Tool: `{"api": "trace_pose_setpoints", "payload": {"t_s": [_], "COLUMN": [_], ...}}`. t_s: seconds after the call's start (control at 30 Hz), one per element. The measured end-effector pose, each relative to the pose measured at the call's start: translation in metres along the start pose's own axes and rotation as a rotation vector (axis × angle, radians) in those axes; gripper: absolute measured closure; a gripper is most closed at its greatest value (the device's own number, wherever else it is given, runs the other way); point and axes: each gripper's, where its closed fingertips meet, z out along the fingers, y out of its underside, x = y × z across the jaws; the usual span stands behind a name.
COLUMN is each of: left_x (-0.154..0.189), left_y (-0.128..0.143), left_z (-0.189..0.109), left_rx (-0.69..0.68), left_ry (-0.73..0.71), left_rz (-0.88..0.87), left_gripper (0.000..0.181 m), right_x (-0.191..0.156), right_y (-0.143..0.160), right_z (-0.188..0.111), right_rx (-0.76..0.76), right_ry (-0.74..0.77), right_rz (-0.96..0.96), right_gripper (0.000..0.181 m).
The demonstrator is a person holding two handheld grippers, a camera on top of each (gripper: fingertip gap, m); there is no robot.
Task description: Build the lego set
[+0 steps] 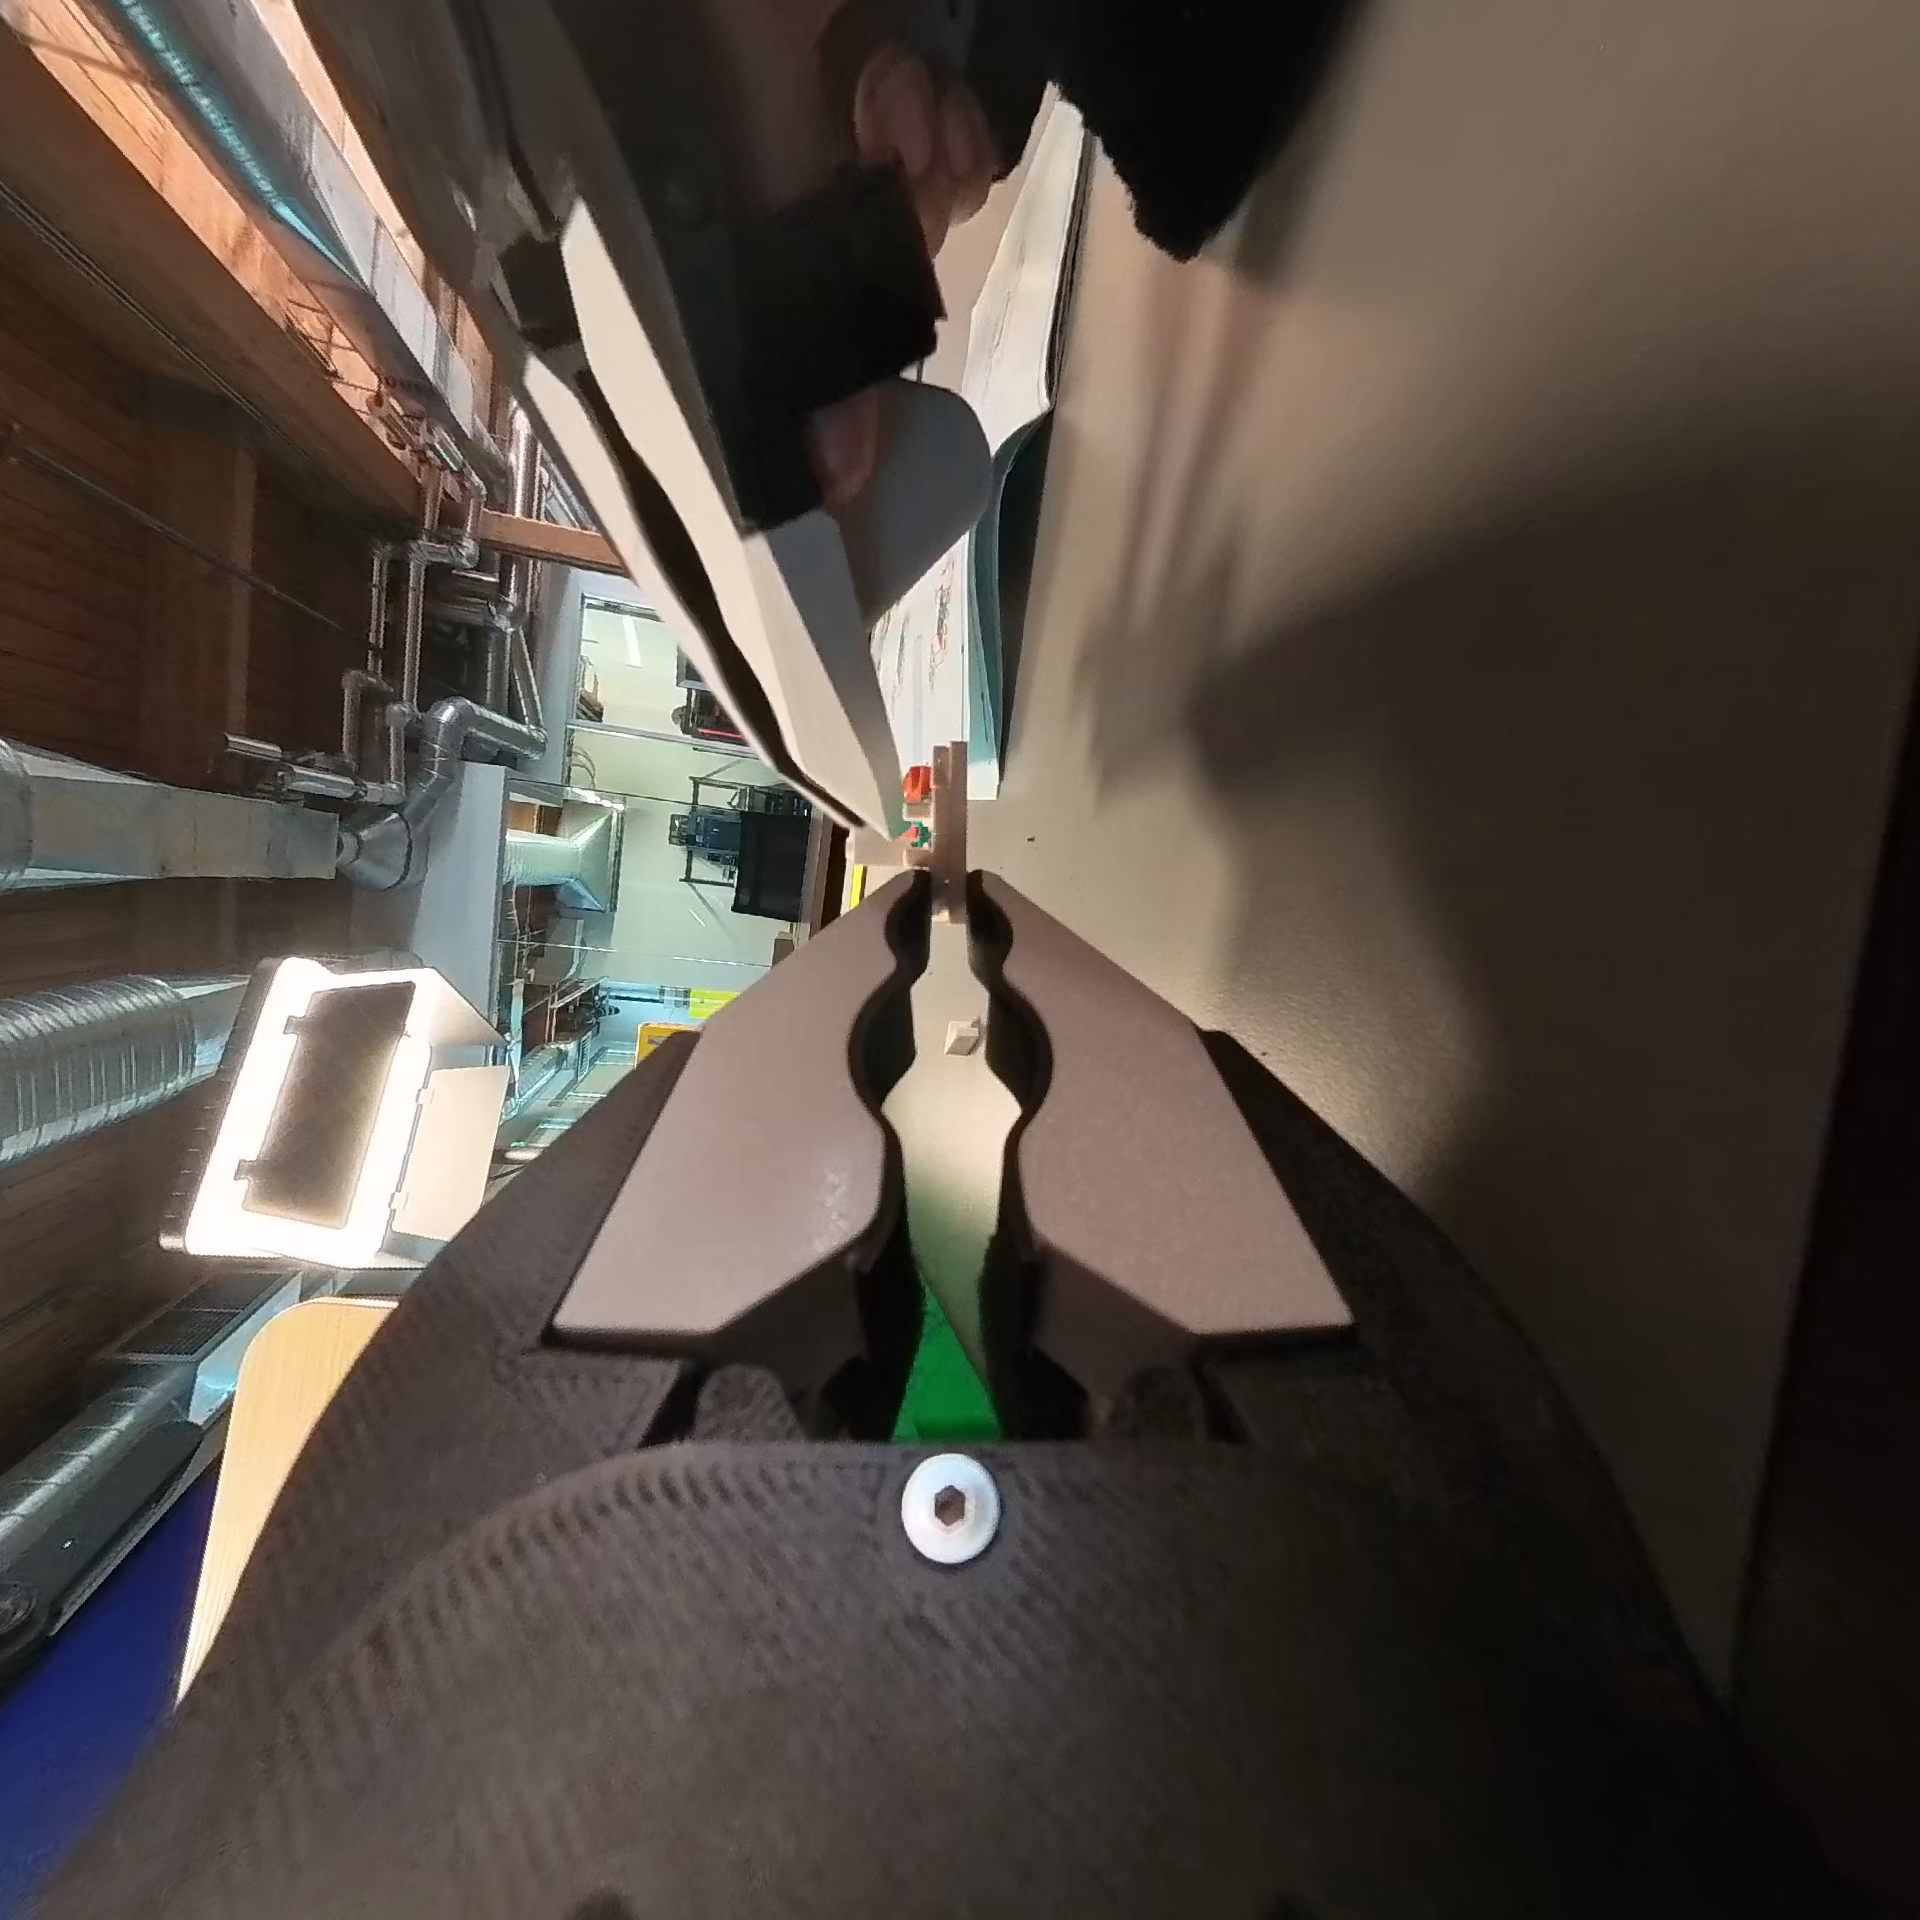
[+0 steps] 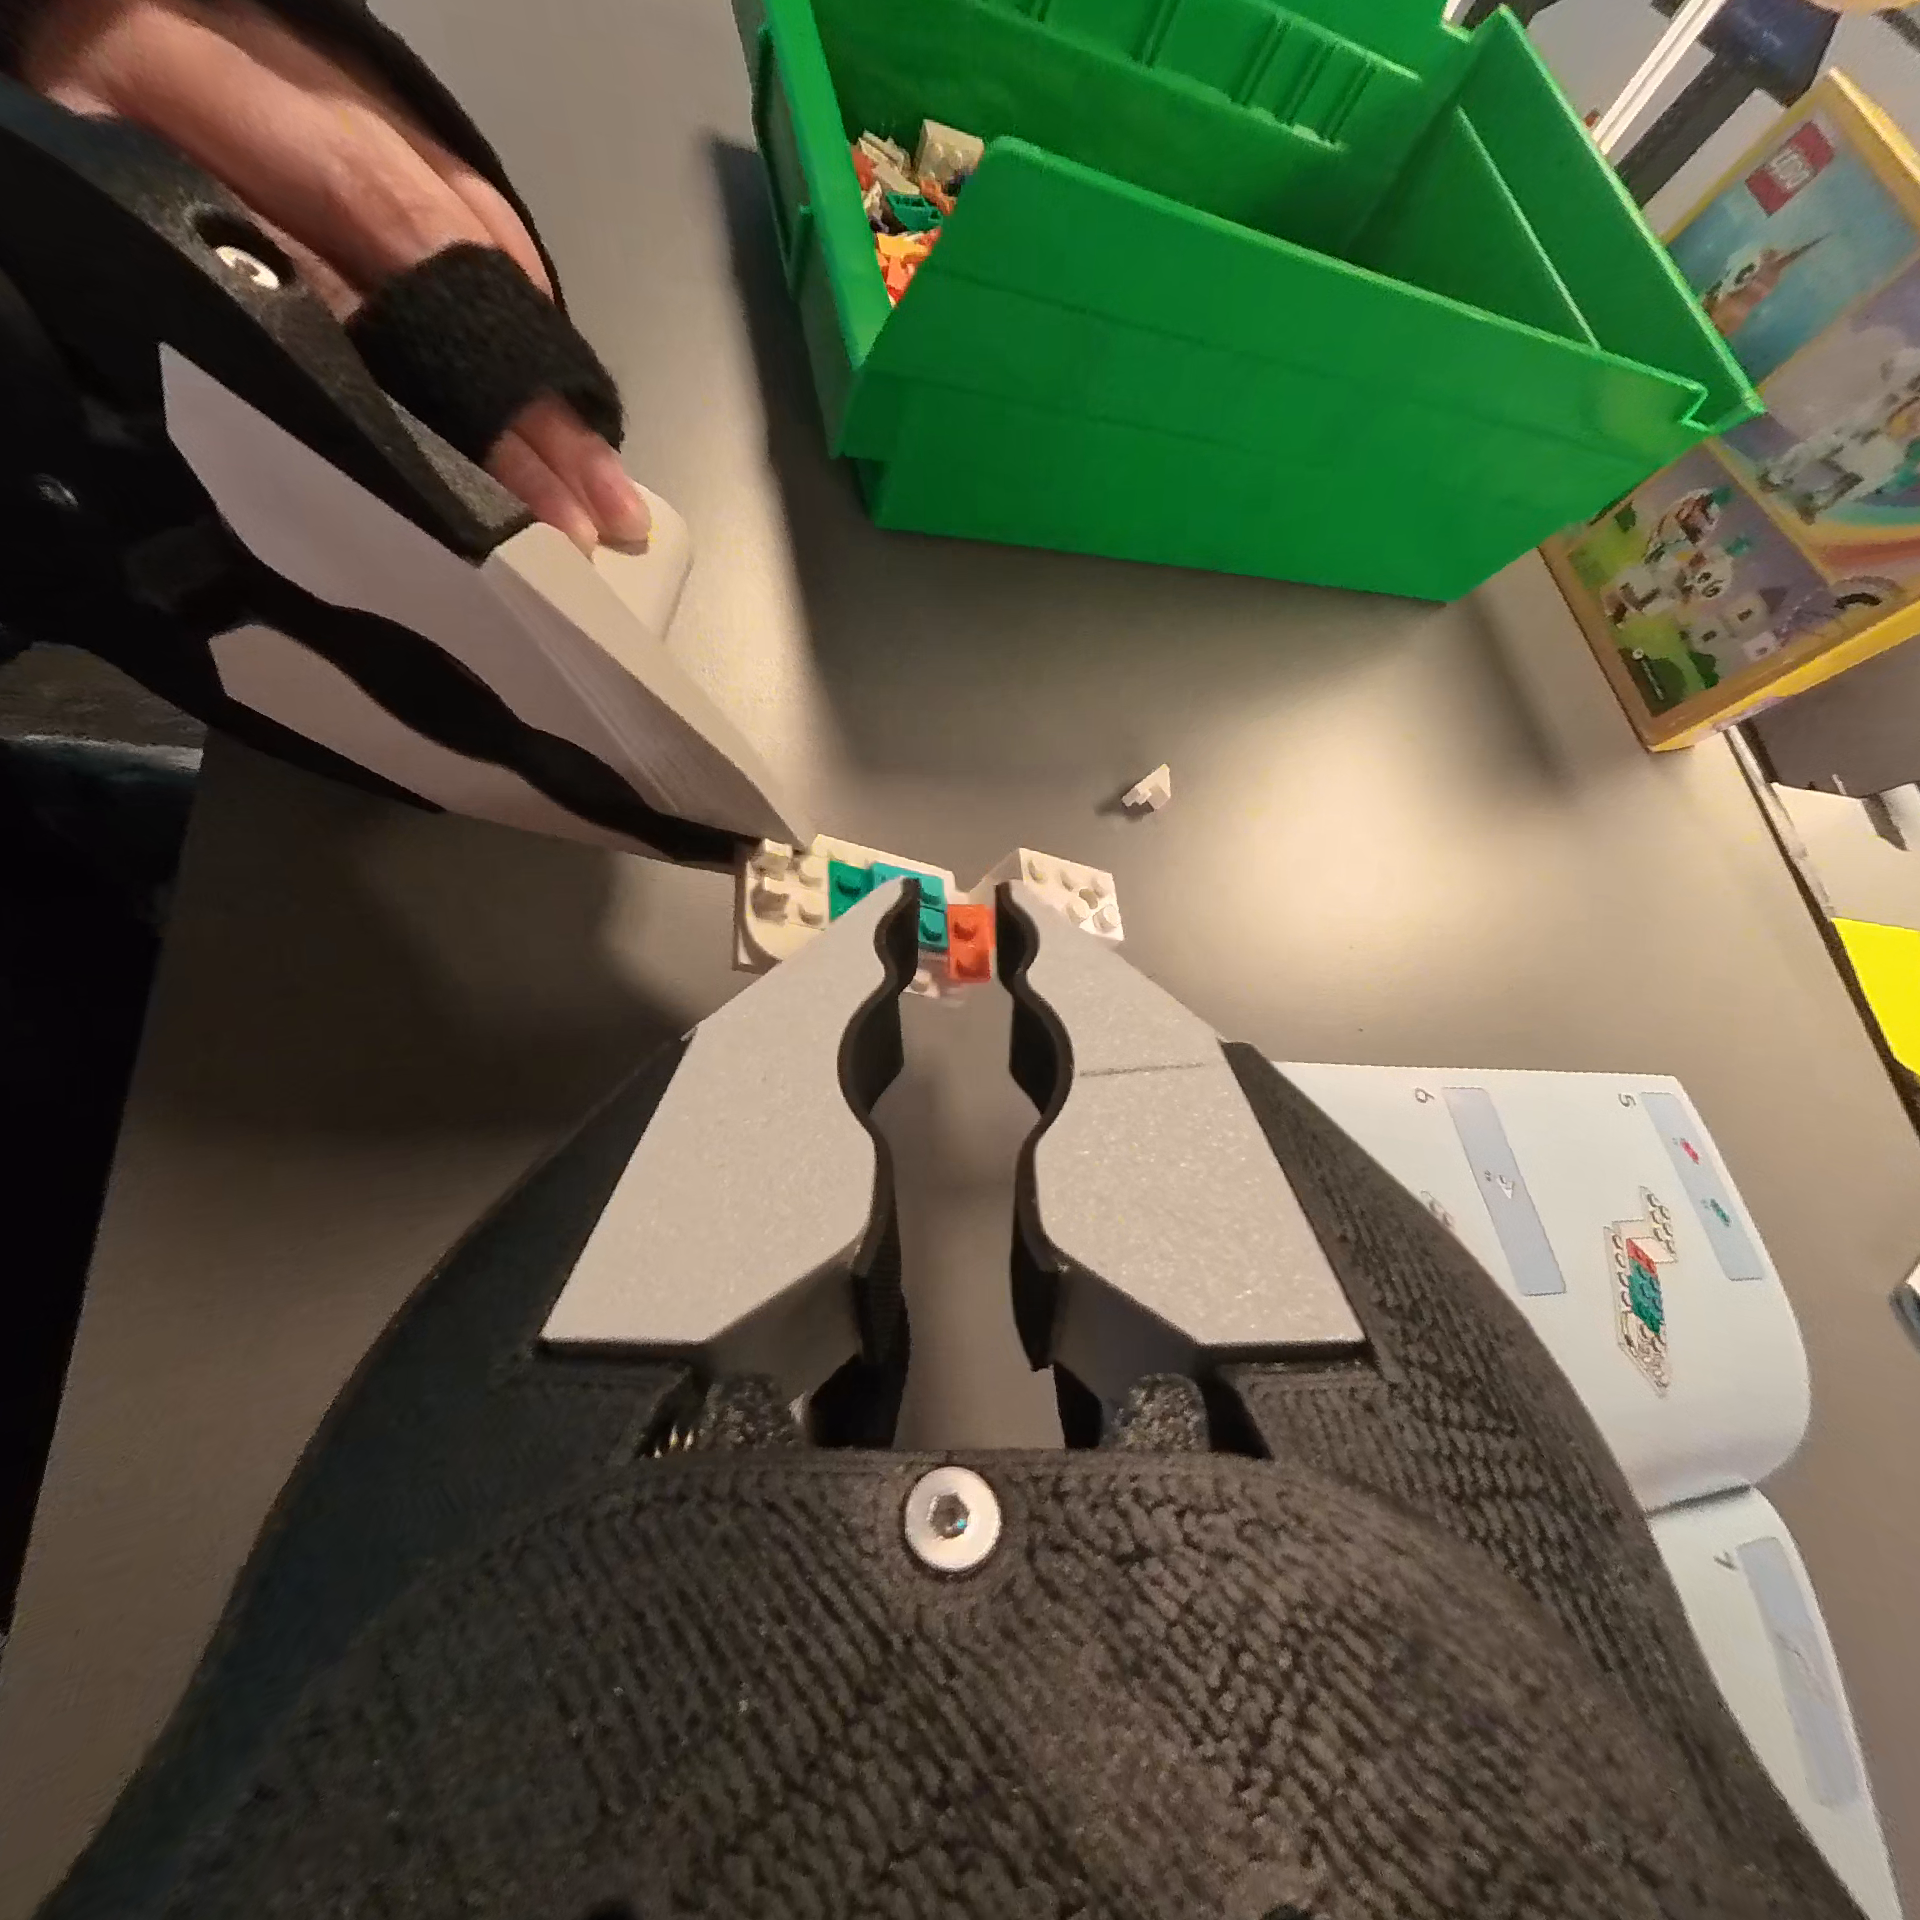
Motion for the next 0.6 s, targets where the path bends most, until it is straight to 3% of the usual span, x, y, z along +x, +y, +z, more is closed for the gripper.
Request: {"api": "trace_pose_setpoints", "payload": {"t_s": [0.23, 0.4, 0.6], "left_x": [-0.002, -0.003, -0.003], "left_y": [0.0, -0.001, -0.002], "left_z": [-0.001, -0.001, -0.001], "left_rx": [0.006, 0.013, 0.019], "left_ry": [-0.012, -0.018, -0.017], "left_rz": [-0.008, -0.008, -0.003], "left_gripper": [0.176, 0.176, 0.176], "right_x": [0.005, 0.01, 0.003], "right_y": [-0.005, 0.021, 0.018], "right_z": [-0.021, -0.023, -0.015], "right_rx": [0.097, -0.05, -0.051], "right_ry": [0.048, 0.133, 0.135], "right_rz": [-0.152, -0.377, -0.432], "right_gripper": [0.16, 0.179, 0.181]}}
